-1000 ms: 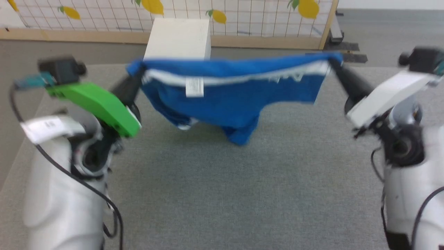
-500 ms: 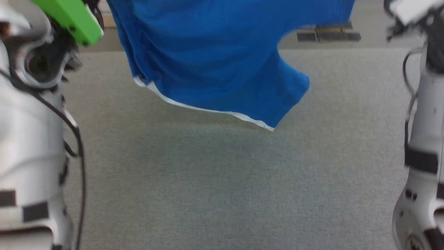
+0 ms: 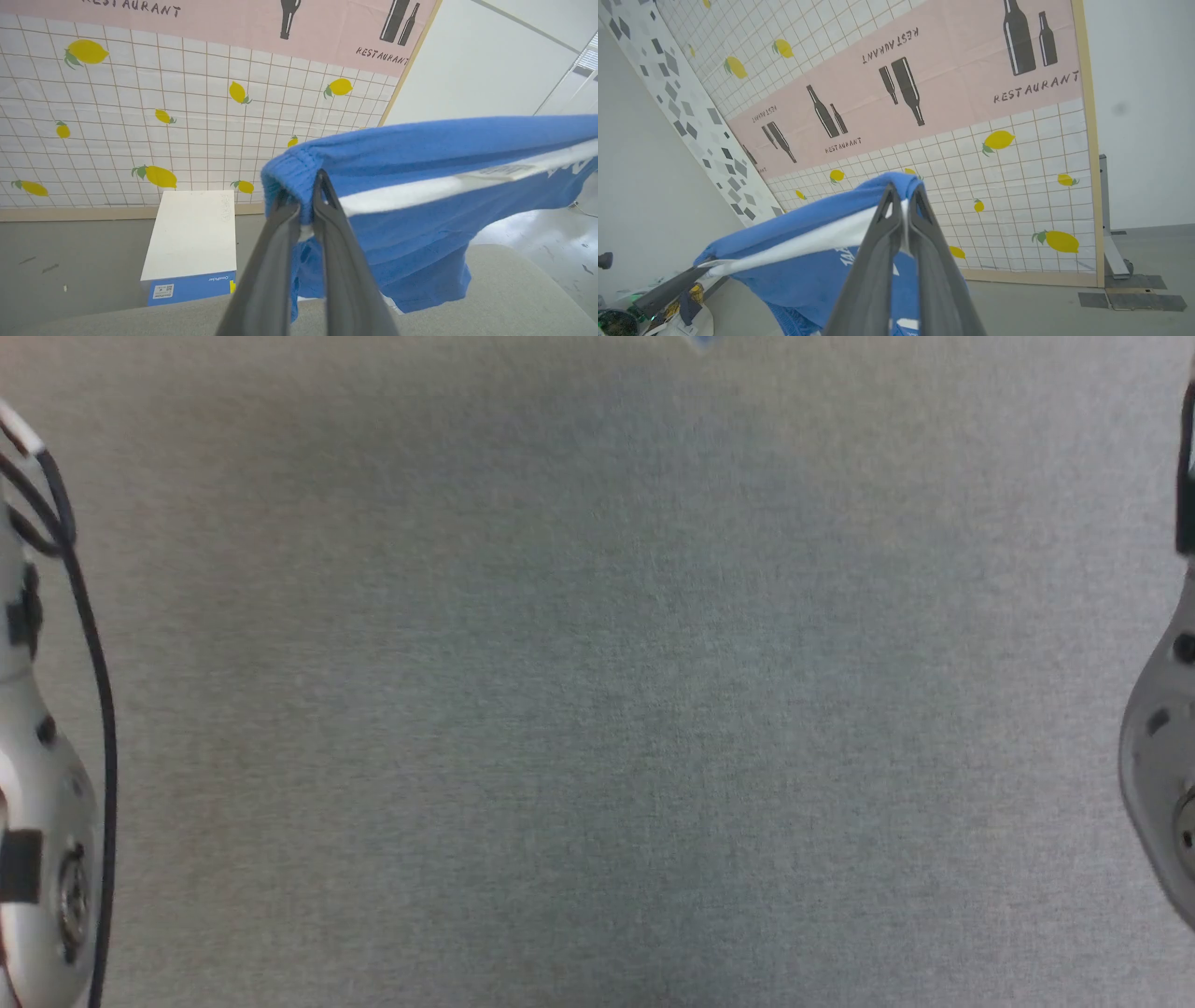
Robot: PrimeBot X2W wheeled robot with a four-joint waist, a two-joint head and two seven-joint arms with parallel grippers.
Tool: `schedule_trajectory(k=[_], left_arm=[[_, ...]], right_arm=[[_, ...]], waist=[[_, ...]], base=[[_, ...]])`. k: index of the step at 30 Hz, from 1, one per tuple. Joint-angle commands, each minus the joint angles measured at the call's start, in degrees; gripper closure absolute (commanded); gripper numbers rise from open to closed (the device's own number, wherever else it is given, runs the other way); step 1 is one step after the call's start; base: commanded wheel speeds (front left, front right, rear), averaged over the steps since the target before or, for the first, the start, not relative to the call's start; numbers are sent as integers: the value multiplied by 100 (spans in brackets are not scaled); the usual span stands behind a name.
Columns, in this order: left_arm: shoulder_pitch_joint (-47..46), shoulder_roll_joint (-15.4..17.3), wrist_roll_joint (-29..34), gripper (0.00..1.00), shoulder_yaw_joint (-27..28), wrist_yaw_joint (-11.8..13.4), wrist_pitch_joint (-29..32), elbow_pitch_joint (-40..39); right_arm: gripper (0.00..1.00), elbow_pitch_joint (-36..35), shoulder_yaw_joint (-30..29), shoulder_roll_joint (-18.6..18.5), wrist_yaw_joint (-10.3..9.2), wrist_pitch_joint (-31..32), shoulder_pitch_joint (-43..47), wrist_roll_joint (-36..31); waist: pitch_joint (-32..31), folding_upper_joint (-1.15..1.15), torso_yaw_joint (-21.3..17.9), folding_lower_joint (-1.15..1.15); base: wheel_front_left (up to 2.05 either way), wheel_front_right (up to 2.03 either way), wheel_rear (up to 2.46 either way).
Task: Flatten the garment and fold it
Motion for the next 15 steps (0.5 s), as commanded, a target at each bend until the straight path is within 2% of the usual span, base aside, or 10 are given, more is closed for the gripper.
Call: schedule_trajectory(k=[1,7,10,15], left_arm=[[-149,94,65,100,-1,-29,-119,117],[-186,94,-61,100,-211,-118,-592,575],[65,69,-287,100,-323,-134,-822,746],[843,104,-854,100,-909,-138,-1180,552]], right_arm=[[100,90,-47,-45,-11,-124,-174,-76],[100,373,164,-45,-11,-352,-240,40],[100,326,374,-45,-11,-409,110,224],[100,-106,525,-45,-11,-502,1105,513]], waist=[[629,0,-294,-1],[806,0,-267,-1],[788,0,-233,-1],[576,0,-122,-1]], base=[[0,0,0],[0,0,0],[0,0,0],[0,0,0]])
